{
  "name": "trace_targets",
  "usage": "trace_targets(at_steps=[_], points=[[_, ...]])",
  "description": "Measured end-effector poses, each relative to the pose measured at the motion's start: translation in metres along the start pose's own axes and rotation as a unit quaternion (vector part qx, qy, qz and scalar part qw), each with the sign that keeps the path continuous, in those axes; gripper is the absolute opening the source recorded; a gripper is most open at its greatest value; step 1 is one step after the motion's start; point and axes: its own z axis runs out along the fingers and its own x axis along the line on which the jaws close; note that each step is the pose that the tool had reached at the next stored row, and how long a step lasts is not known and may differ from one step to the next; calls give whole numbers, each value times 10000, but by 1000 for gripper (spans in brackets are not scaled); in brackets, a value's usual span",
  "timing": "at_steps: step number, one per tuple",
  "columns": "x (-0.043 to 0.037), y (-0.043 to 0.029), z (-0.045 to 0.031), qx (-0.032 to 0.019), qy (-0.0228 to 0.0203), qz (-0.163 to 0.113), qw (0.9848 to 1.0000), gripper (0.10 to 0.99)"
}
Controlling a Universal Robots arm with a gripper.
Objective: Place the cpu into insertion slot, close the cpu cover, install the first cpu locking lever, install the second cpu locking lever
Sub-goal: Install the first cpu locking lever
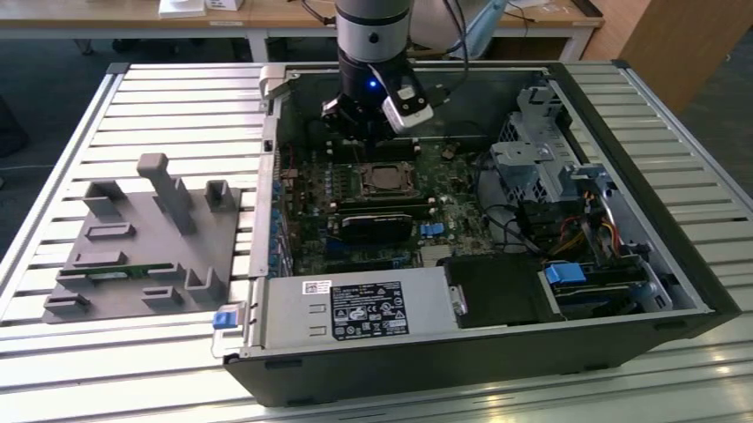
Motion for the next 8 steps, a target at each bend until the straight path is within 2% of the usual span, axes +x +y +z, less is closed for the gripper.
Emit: trace_targets(at_steps=[8], points=[[189,-12,-2,-10,-3,0,10000,106]])
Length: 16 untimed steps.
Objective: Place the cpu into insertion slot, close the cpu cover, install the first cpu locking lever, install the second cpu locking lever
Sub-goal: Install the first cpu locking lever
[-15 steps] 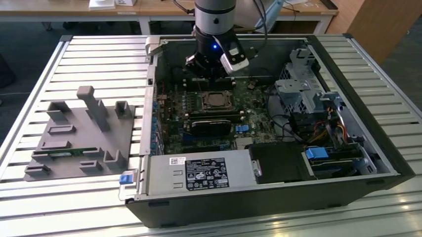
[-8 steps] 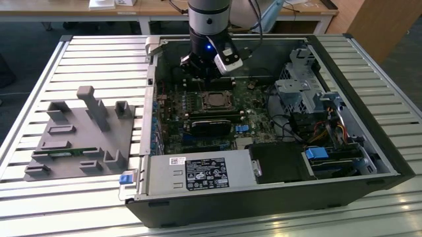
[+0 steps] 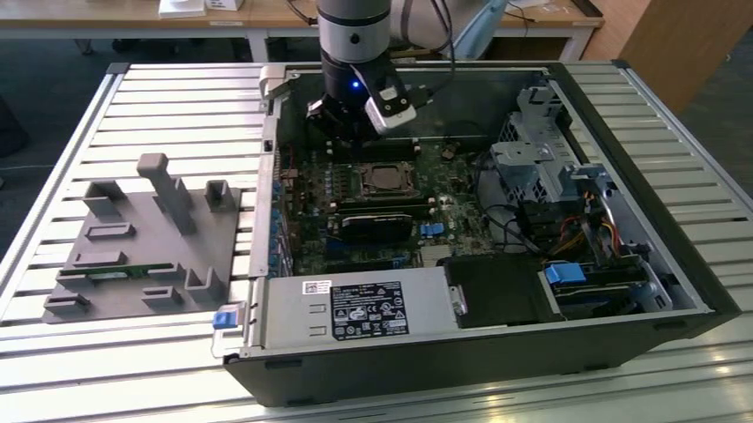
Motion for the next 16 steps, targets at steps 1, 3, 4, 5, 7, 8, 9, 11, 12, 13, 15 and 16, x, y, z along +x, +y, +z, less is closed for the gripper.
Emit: trace_targets(at_steps=[1,3,4,5,7,8,9,11,12,13,15,16], points=[[21,-1,-1,-3,0,0,10000,106],[64,-4,-2,-13,1,0,10000,106],[88,-6,-3,-17,1,1,10000,106],[106,-4,-3,-18,0,1,10000,106],[126,9,-3,-17,1,1,10000,106],[135,18,-3,-18,1,0,10000,106],[143,29,-2,-18,1,0,10000,106],[159,53,-1,-18,1,1,10000,106],[166,64,1,-19,1,1,10000,106],[174,73,2,-19,1,1,10000,106],[193,97,8,-20,1,0,10000,106],[200,114,12,-20,1,-1,10000,106]])
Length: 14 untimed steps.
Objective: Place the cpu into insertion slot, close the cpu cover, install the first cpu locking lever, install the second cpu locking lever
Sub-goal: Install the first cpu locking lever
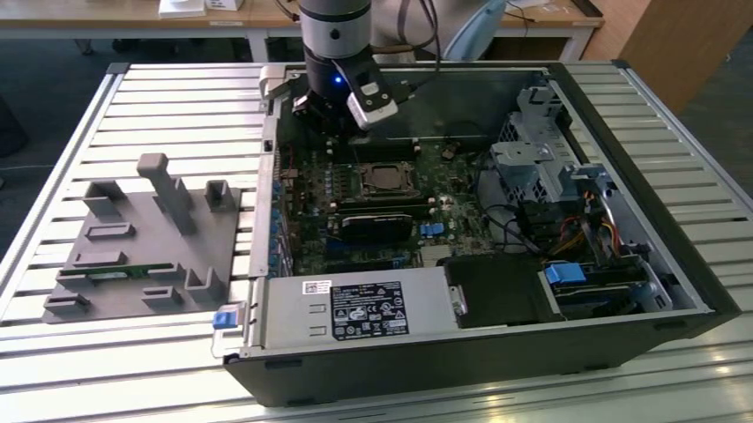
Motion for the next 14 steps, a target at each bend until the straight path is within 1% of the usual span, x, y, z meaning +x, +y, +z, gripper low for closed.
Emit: trace_targets(at_steps=[8,12,14], points=[[20,165,16,0,1,-5,10000,106],[15,198,19,1,1,-6,10000,106],[-10,213,23,1,2,-6,10000,106]])
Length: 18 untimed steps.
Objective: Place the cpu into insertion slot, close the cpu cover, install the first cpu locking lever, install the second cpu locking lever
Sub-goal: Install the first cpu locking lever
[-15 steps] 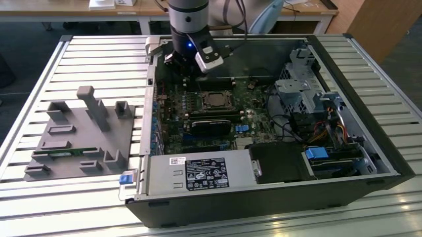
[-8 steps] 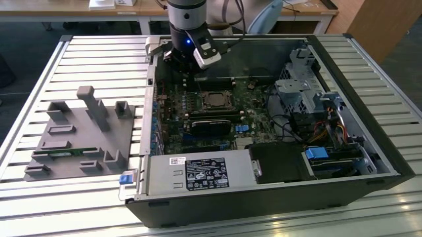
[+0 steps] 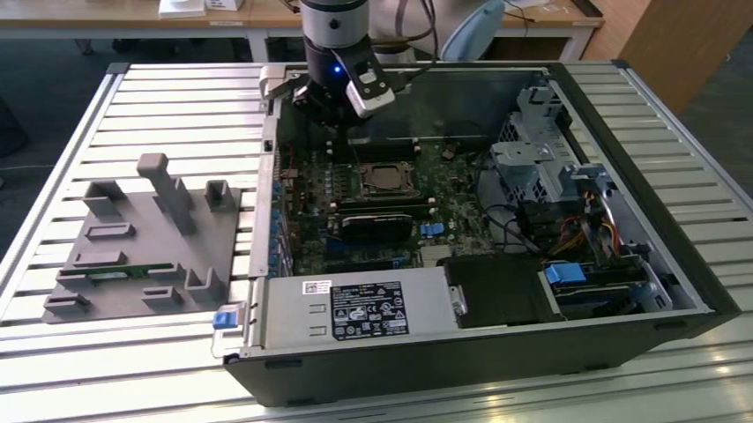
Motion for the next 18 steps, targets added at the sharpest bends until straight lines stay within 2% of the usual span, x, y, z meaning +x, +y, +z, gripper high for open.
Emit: trace_targets(at_steps=[10,18], points=[[-241,42,35,1,9,1,10000,106],[-274,43,53,0,9,1,10000,106]])
